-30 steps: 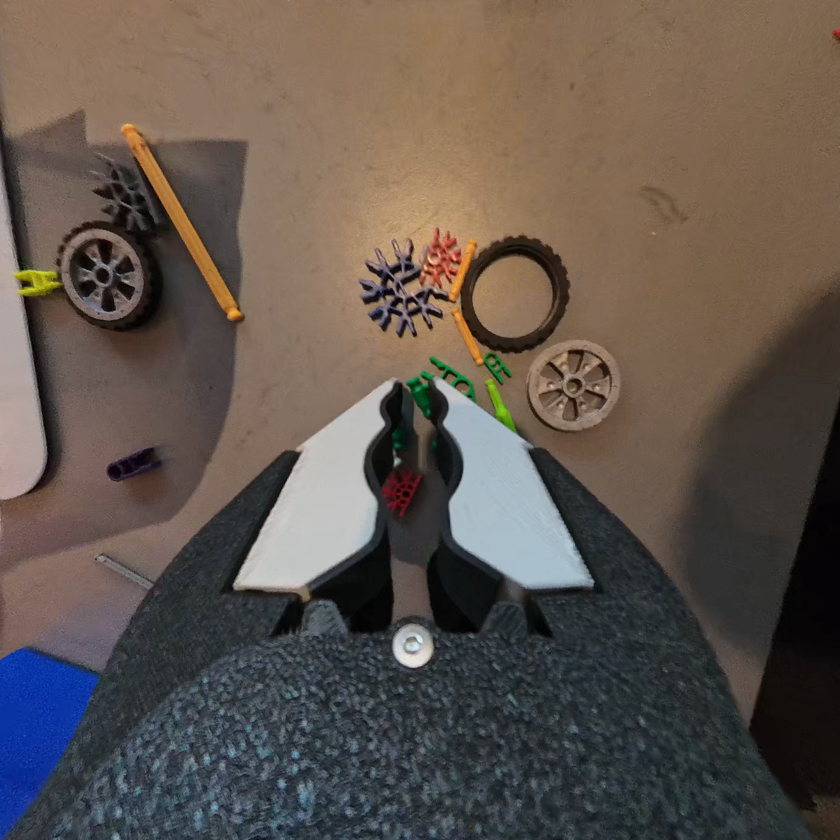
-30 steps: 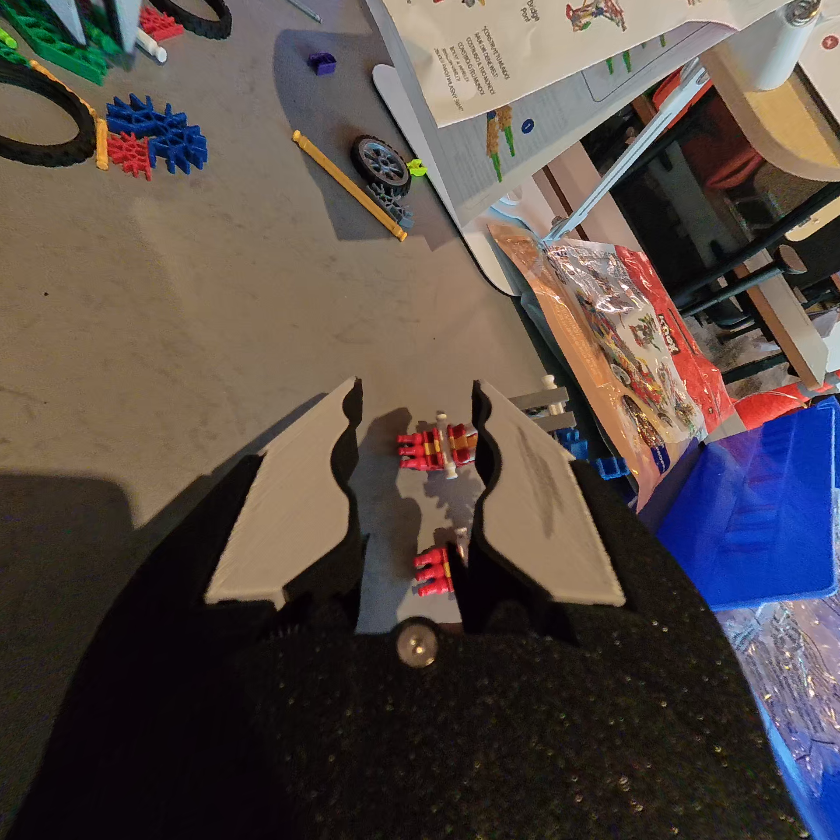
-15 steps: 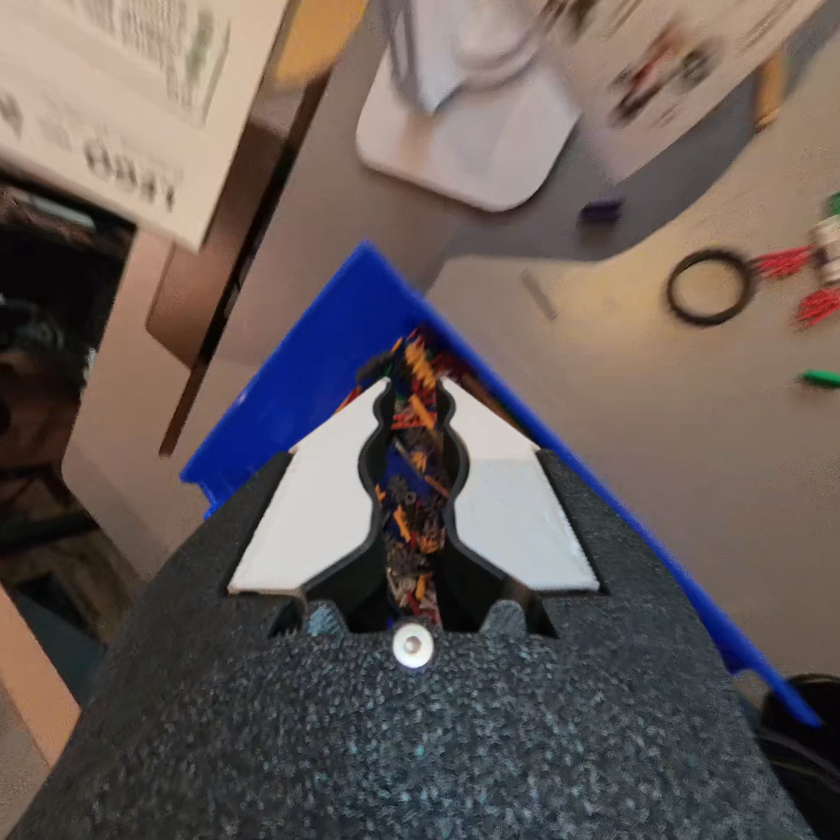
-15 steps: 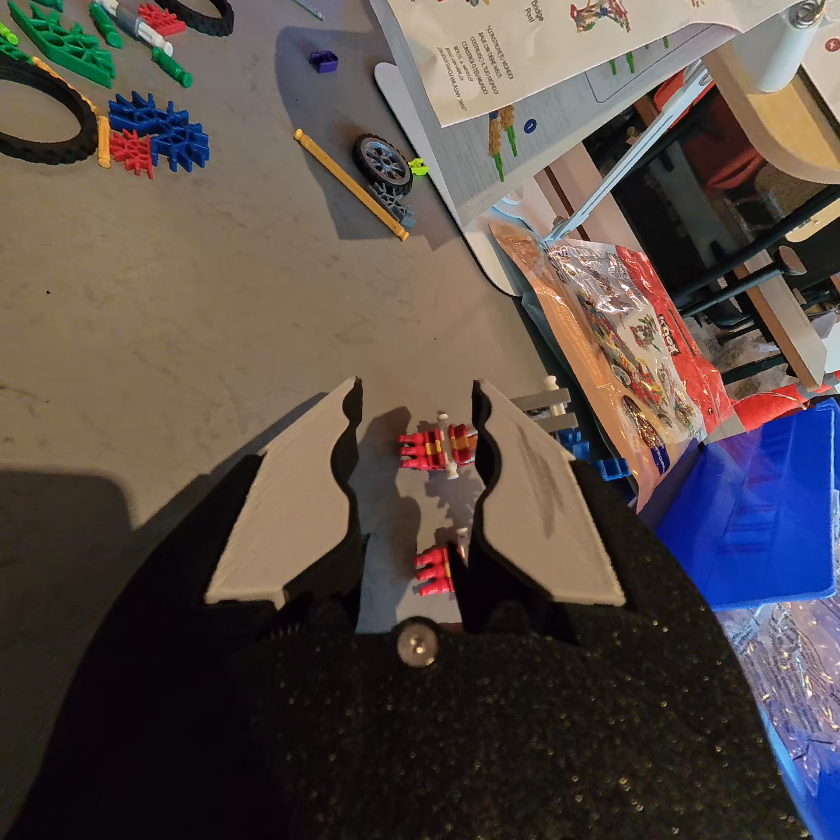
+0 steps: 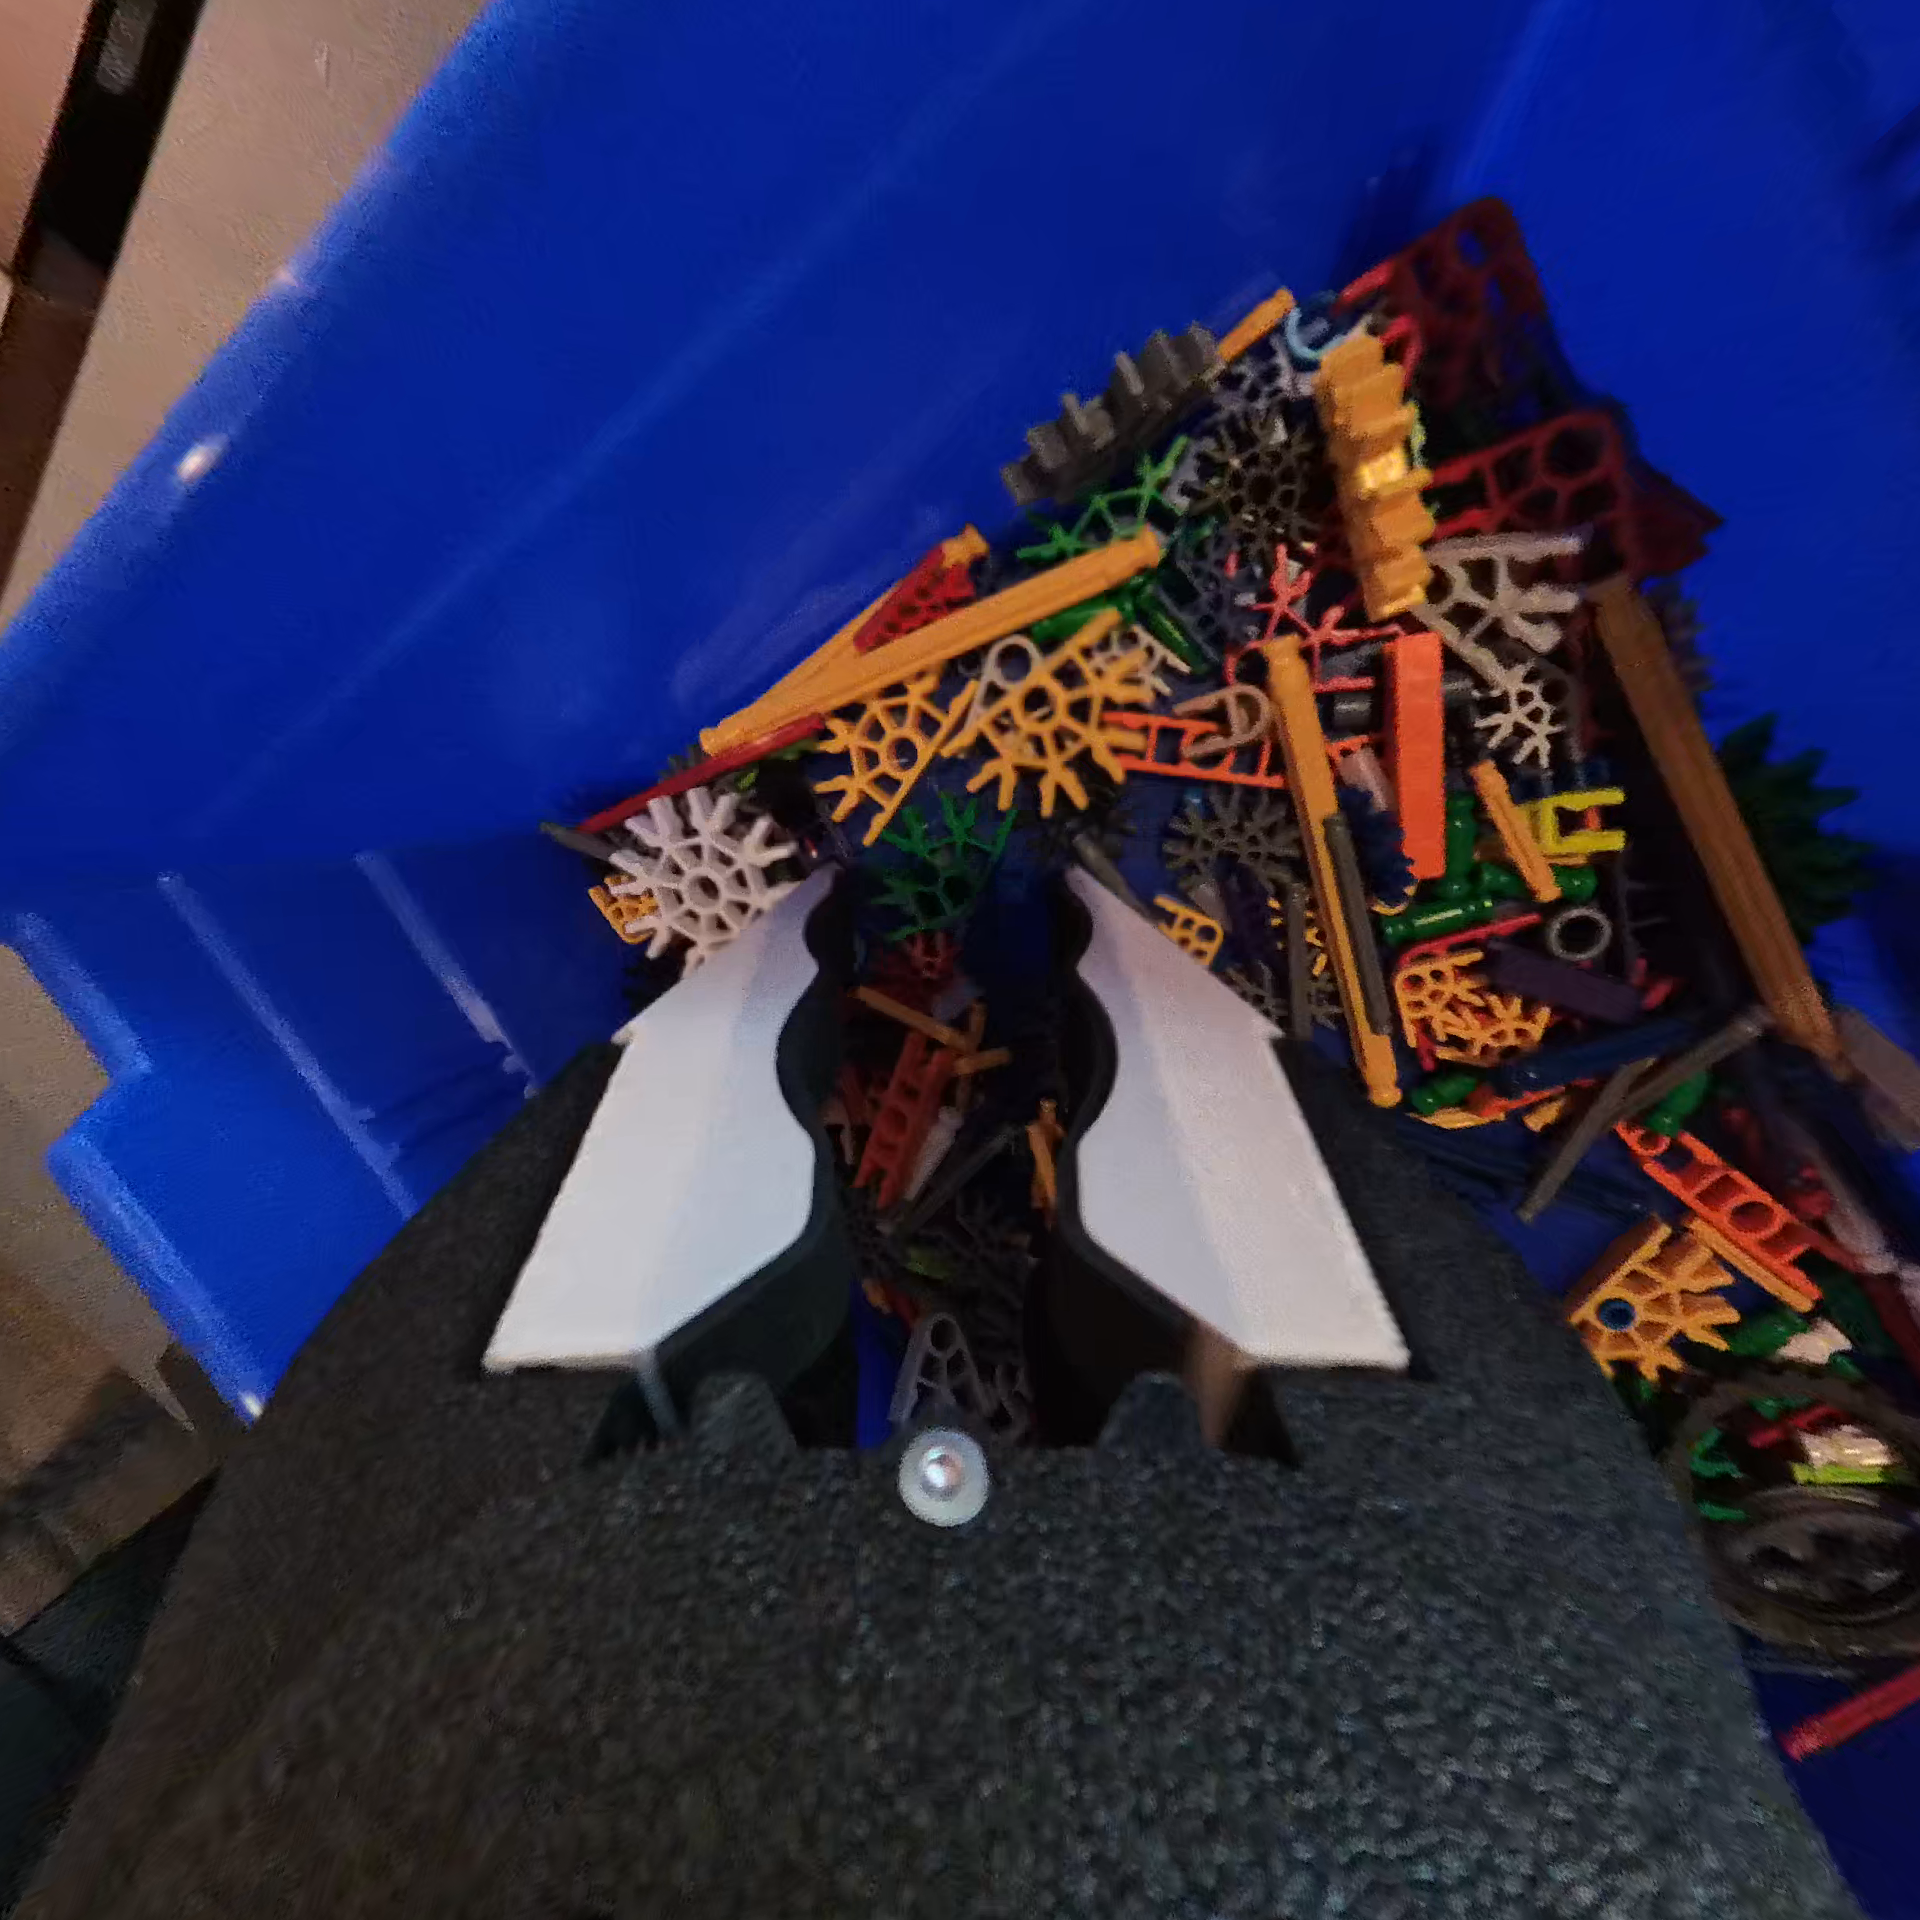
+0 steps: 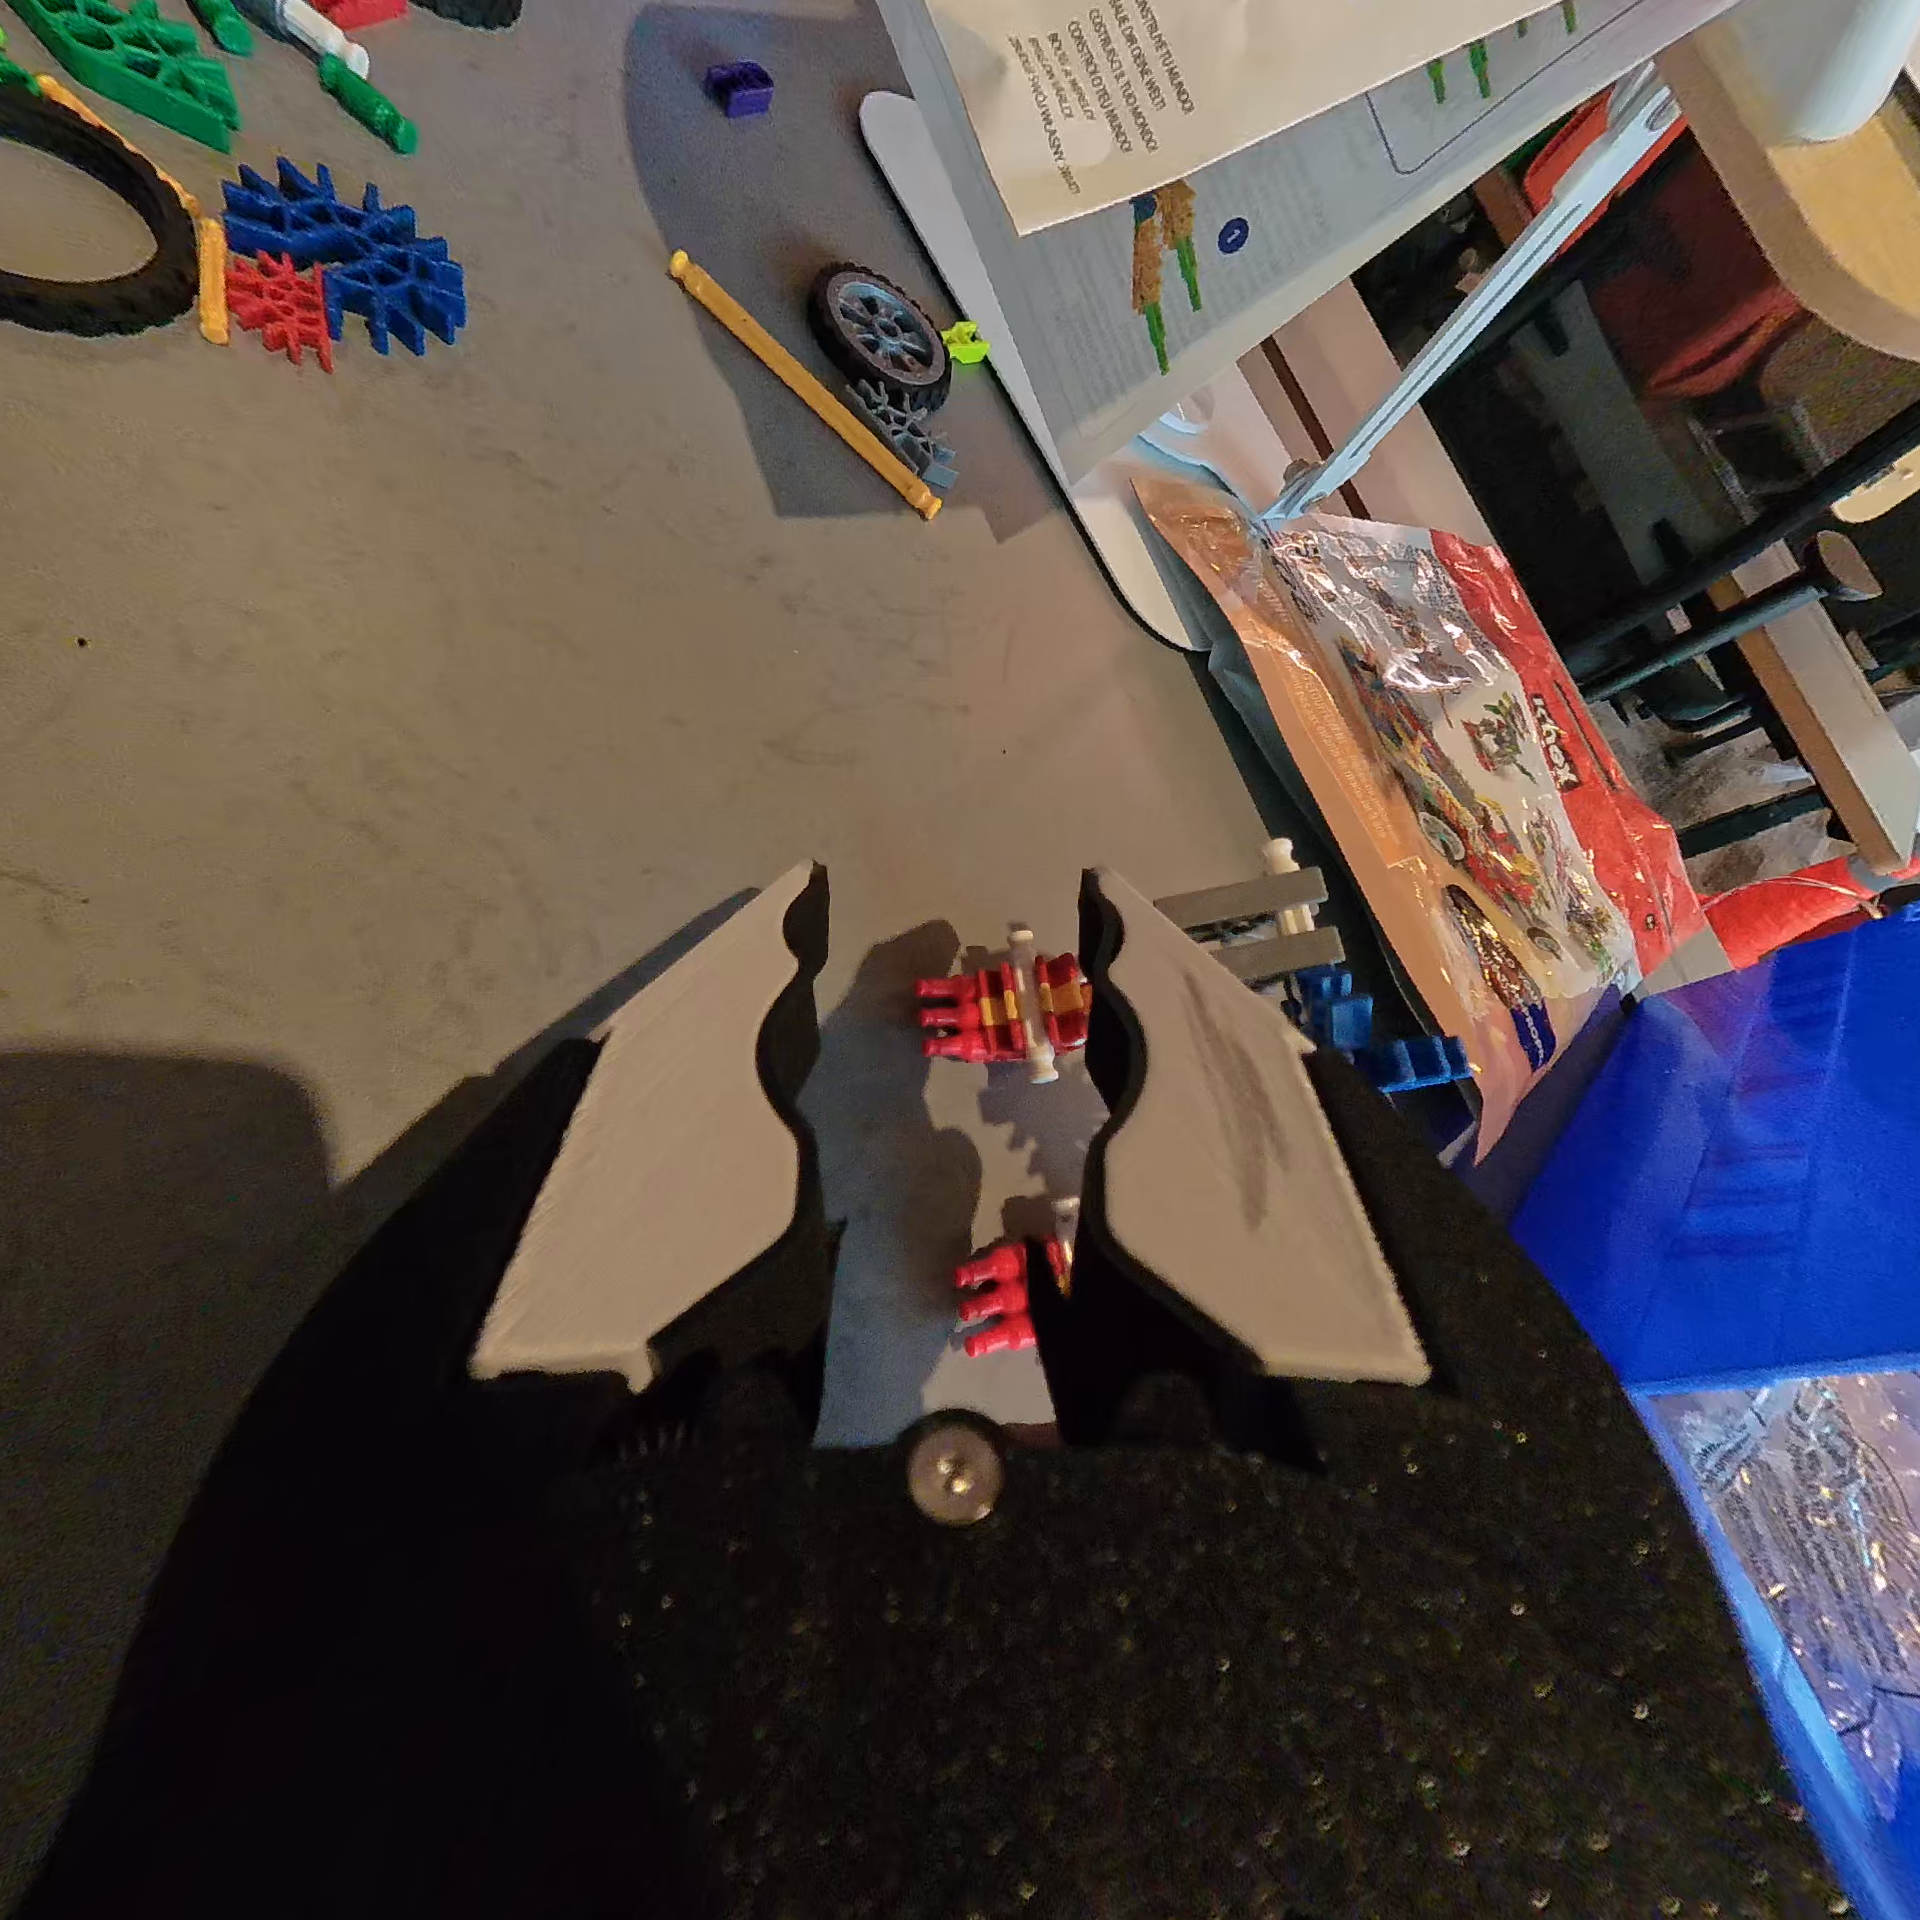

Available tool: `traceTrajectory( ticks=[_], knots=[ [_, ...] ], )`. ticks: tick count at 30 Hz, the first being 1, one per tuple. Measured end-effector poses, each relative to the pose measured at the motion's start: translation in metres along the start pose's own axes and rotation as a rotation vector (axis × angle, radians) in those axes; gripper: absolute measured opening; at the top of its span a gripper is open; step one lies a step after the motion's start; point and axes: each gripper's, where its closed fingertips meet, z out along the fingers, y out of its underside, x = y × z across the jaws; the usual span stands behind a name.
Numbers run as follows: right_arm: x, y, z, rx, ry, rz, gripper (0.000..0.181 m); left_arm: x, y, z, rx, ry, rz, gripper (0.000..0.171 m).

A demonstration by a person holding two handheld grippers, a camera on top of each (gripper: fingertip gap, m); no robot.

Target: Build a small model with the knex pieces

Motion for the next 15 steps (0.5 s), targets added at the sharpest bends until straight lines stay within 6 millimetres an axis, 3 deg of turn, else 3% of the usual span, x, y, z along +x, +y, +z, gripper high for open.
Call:
traceTrajectory(
  ticks=[5,11,15],
  knots=[
    [0.0,0.001,0.0,-0.005,0.0,0.001,0.048,0.007,-0.001,0.003,-0.013,0.086,-0.071,0.018],
    [0.0,0.0,0.0,-0.002,-0.001,-0.001,0.048,0.009,0.001,0.002,0.027,0.11,-0.157,0.01],
    [0.0,-0.001,-0.001,0.001,0.002,-0.002,0.048,0.028,0.008,-0.006,-0.004,0.196,-0.15,0.007]
  ],
)
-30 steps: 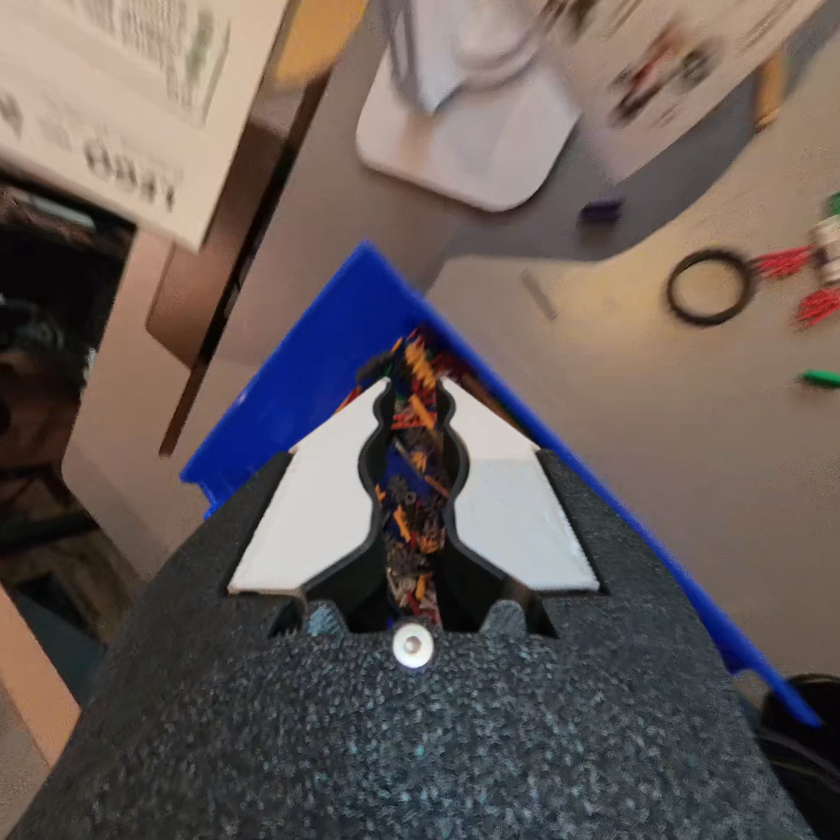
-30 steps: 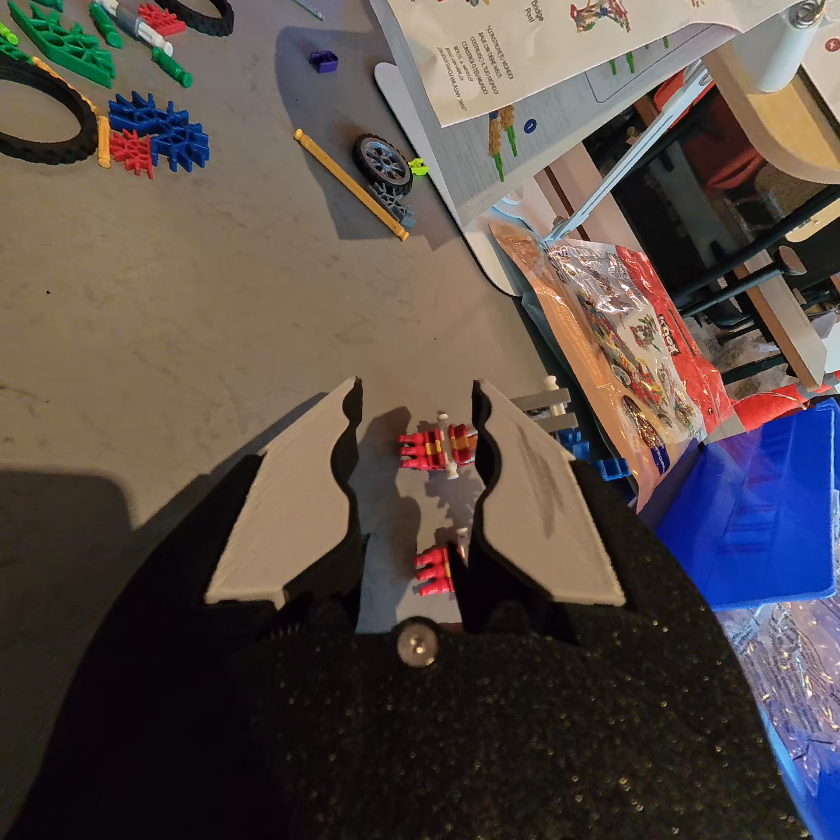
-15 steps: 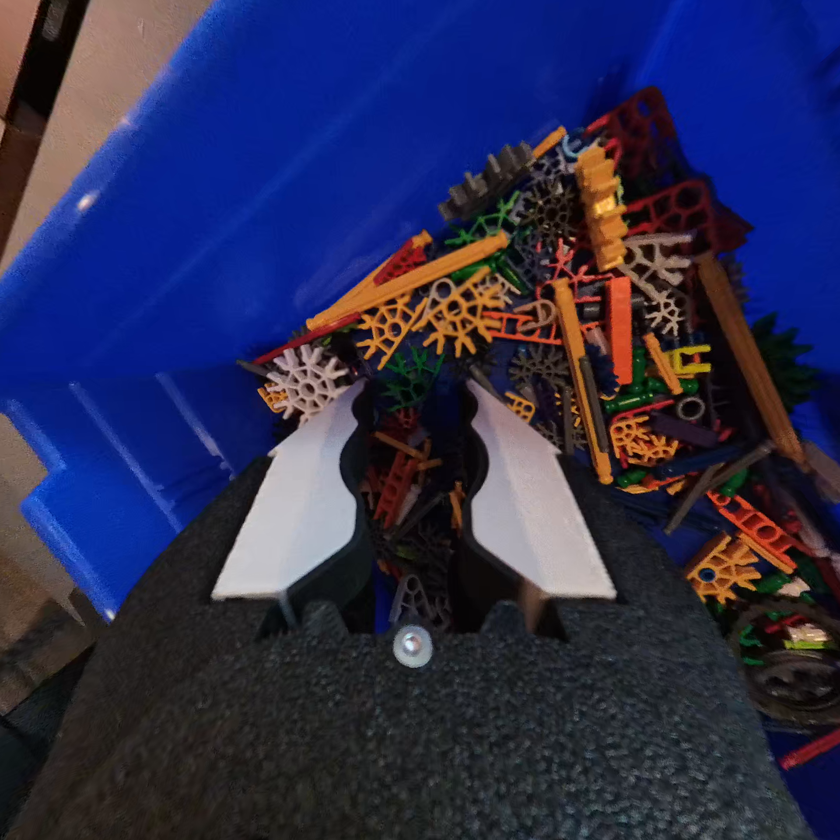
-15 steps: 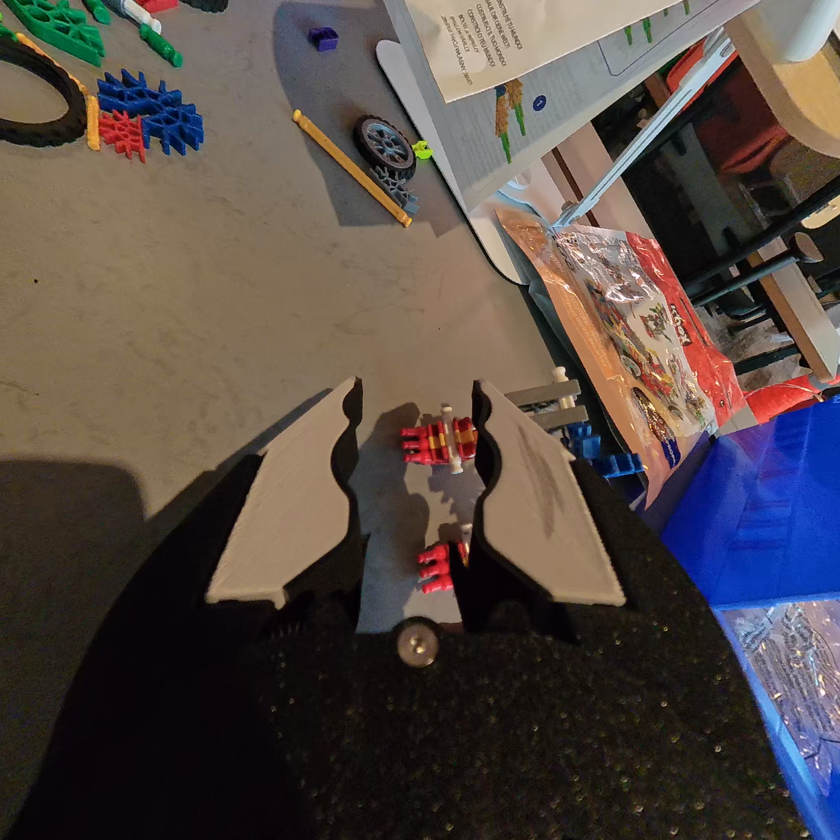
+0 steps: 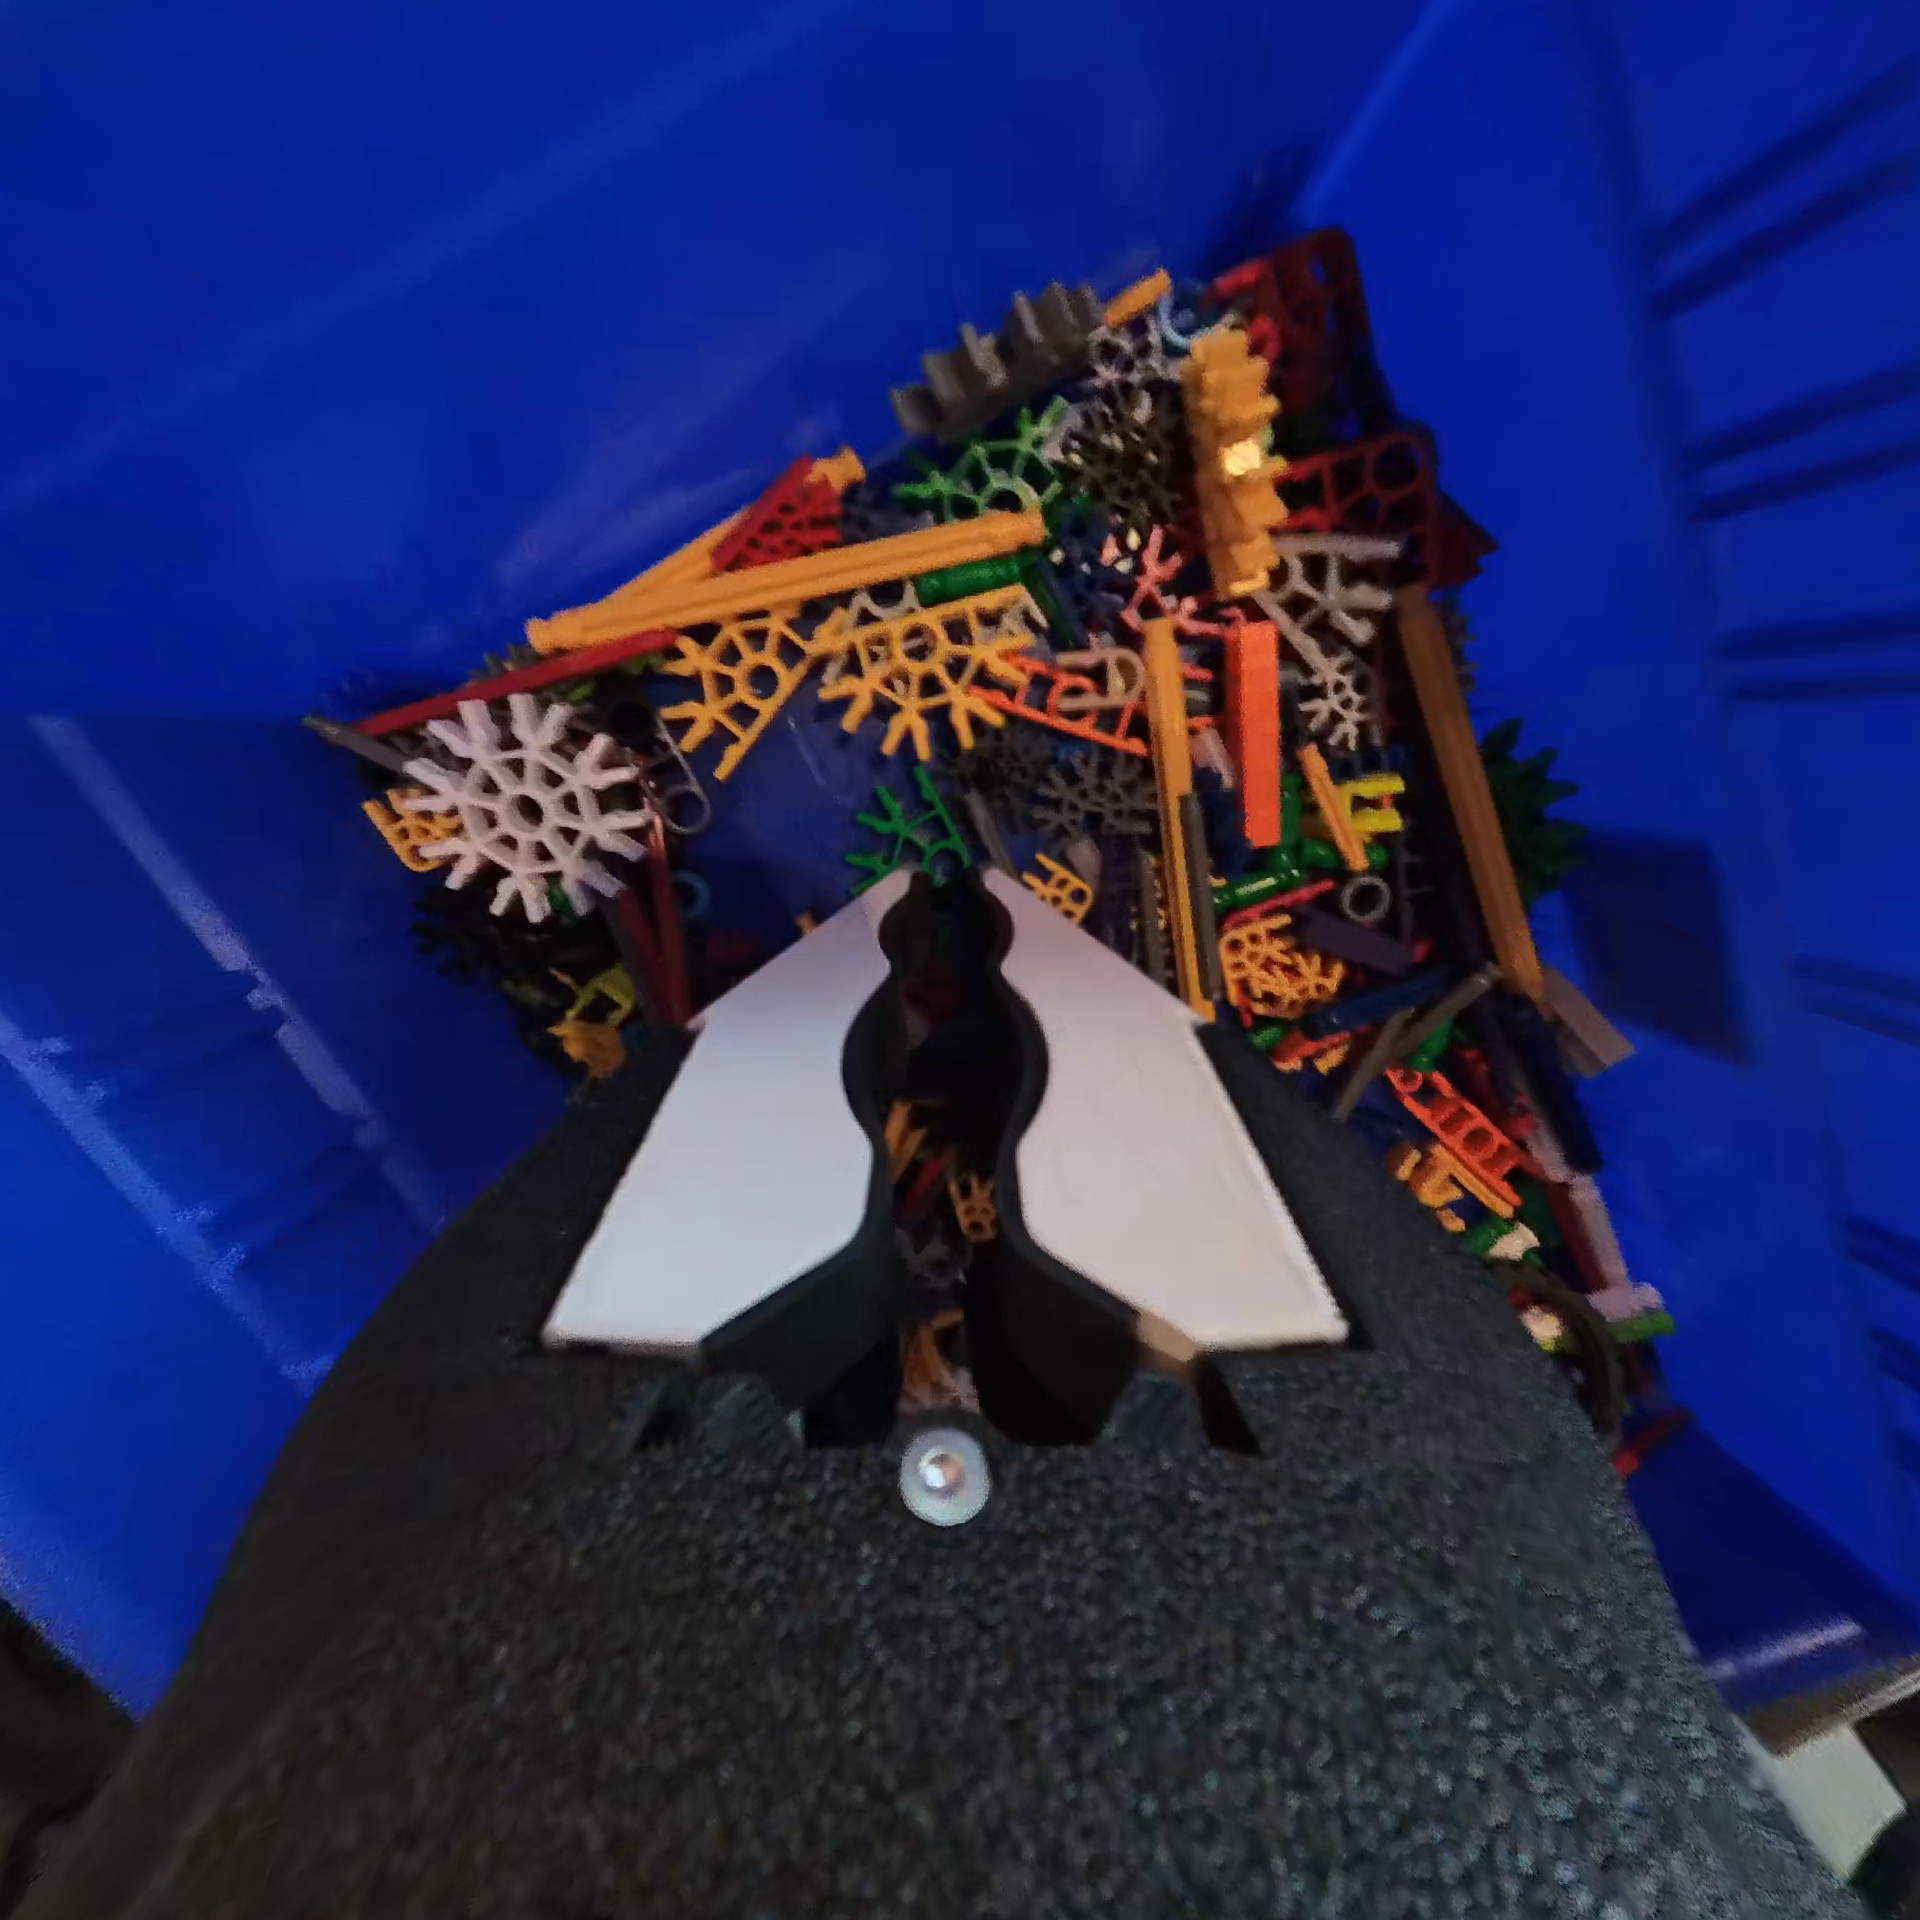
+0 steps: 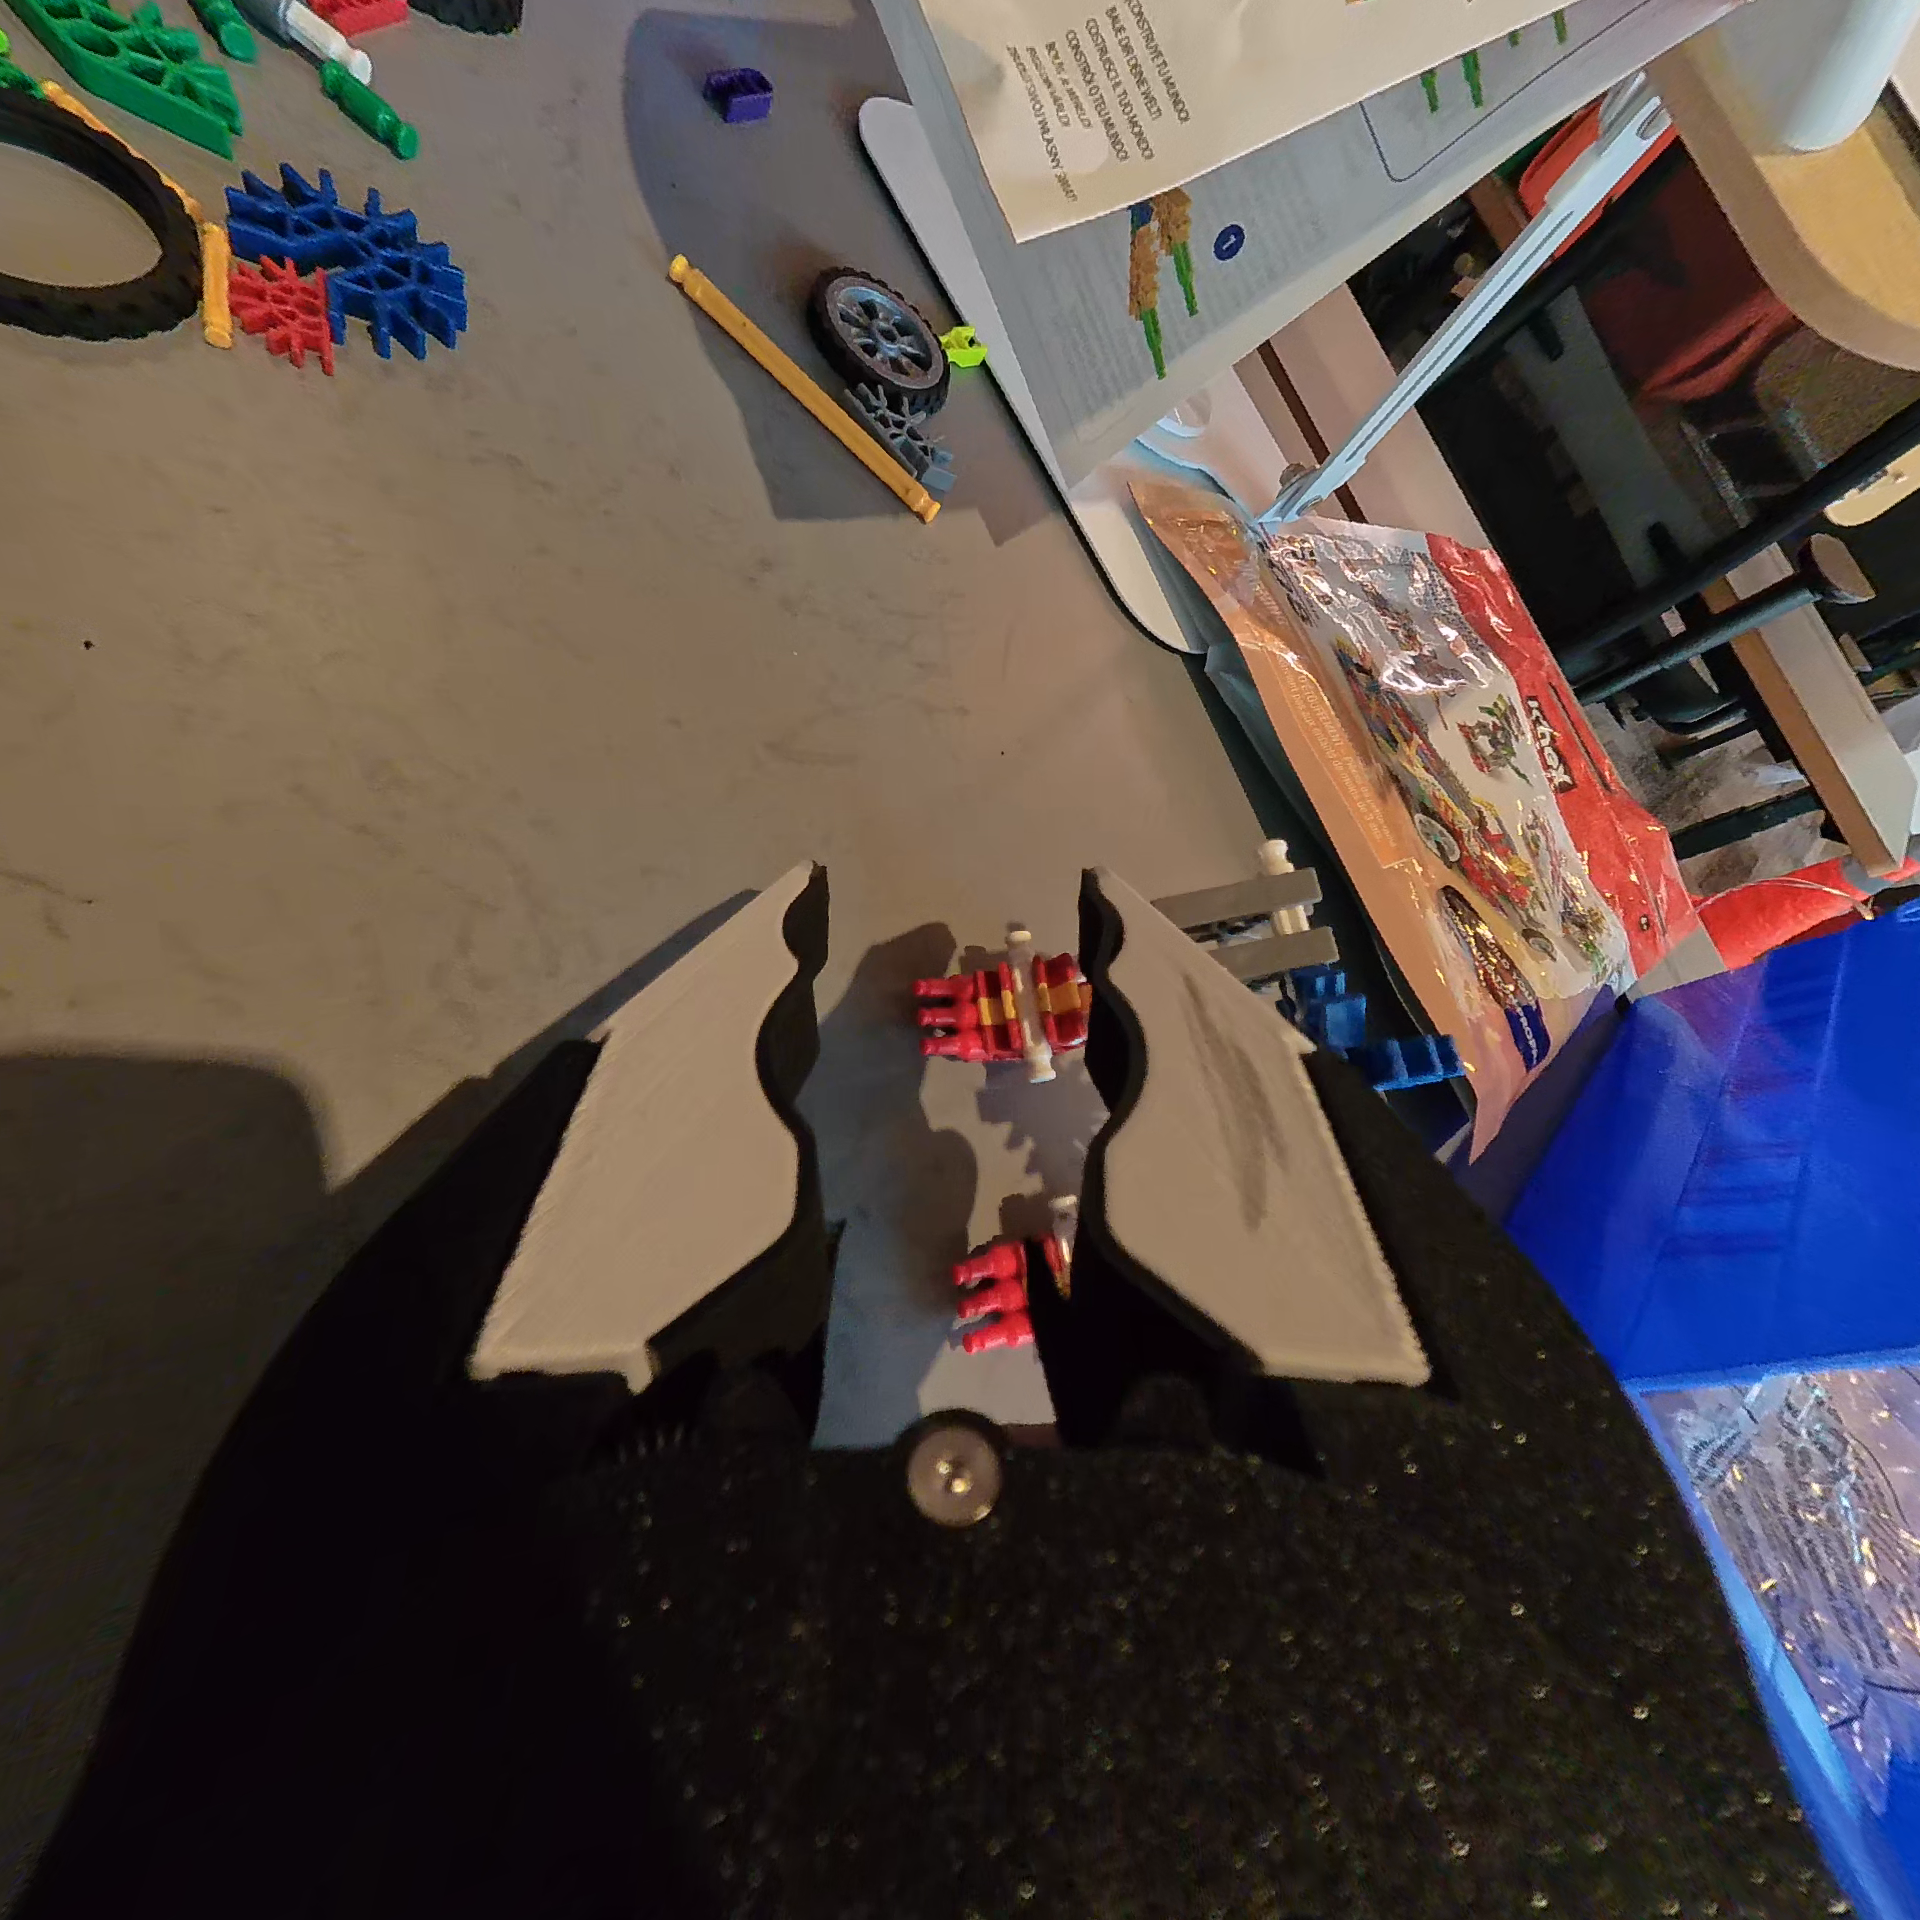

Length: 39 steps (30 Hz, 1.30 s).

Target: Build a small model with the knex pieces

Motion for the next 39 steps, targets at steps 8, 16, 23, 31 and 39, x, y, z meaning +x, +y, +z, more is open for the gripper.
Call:
traceTrajectory(
  ticks=[8,16,23,31,39],
  knots=[
    [-0.001,0.0,0.001,-0.004,-0.005,-0.004,0.048,-0.01,-0.002,-0.005,0.045,-0.088,0.016,0.023],
    [-0.001,0.001,0.001,-0.009,-0.005,-0.002,0.048,-0.002,-0.002,0.005,0.036,-0.021,0.008,0.026],
    [-0.001,0.0,0.0,-0.004,-0.001,-0.005,0.048,-0.001,-0.001,0.003,0.051,-0.067,0.035,0.023],
    [-0.001,0.0,0.0,-0.006,-0.003,-0.009,0.048,0.035,-0.051,-0.074,0.252,-0.168,0.16,0.021],
    [0.0,-0.001,-0.001,-0.004,0.004,-0.009,0.048,0.213,-0.081,-0.073,0.239,0.105,0.541,0.022]
  ],
)
